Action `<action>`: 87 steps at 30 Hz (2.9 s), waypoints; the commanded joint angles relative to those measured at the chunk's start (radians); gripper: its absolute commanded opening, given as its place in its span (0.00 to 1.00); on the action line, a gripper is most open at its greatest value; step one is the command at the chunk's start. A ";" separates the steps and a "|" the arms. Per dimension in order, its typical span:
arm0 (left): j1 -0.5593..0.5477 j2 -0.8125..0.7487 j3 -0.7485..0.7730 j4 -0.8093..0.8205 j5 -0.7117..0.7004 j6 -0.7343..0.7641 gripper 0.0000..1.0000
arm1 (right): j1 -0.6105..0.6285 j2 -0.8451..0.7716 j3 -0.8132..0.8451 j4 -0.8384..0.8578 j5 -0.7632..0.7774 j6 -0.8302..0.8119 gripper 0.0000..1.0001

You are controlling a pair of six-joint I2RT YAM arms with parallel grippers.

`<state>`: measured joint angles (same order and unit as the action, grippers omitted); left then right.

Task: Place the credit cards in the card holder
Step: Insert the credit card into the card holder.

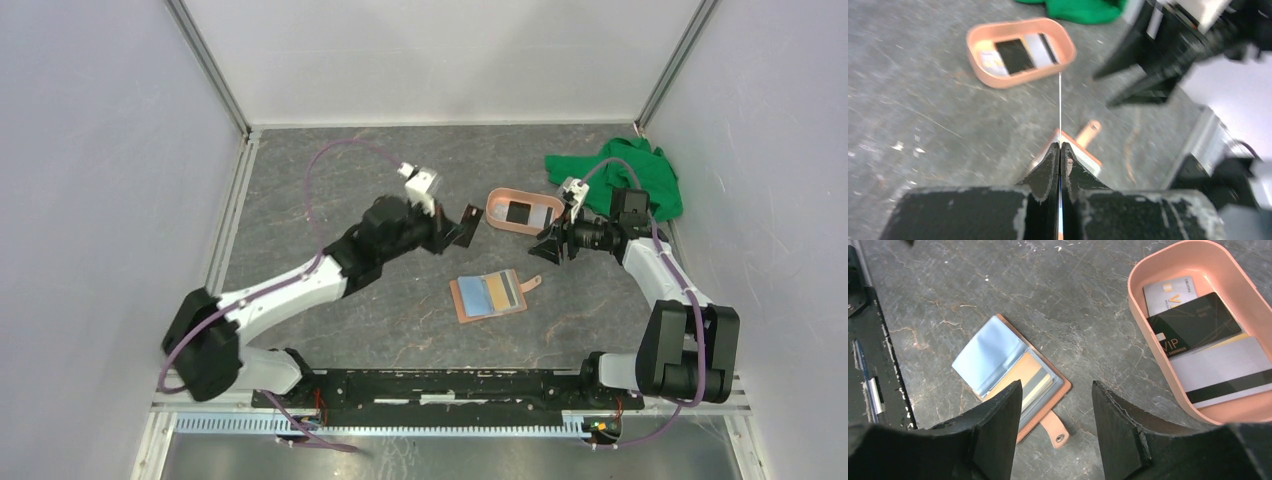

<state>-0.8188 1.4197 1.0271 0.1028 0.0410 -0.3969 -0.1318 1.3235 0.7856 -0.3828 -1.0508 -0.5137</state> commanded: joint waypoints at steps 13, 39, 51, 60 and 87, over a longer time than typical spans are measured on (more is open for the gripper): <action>0.003 -0.169 -0.972 1.300 0.262 -0.662 0.02 | 0.026 0.051 -0.057 0.045 -0.117 -0.010 0.58; -0.028 0.670 -0.659 1.635 0.354 -0.951 0.02 | 0.218 0.333 0.064 -0.152 0.087 -0.099 0.51; -0.026 0.616 -0.666 1.635 0.335 -0.989 0.02 | 0.237 0.353 0.070 -0.138 0.214 -0.071 0.43; -0.026 0.463 -0.745 1.634 0.327 -0.999 0.02 | 0.256 0.362 0.079 -0.143 0.231 -0.071 0.40; -0.026 0.777 -0.586 1.634 0.312 -1.034 0.02 | 0.263 0.378 0.092 -0.150 0.270 -0.062 0.39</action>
<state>-0.8440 2.1628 0.4465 1.5085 0.3672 -1.4055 0.1246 1.6714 0.8658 -0.5373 -0.8757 -0.5640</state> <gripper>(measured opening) 0.032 0.390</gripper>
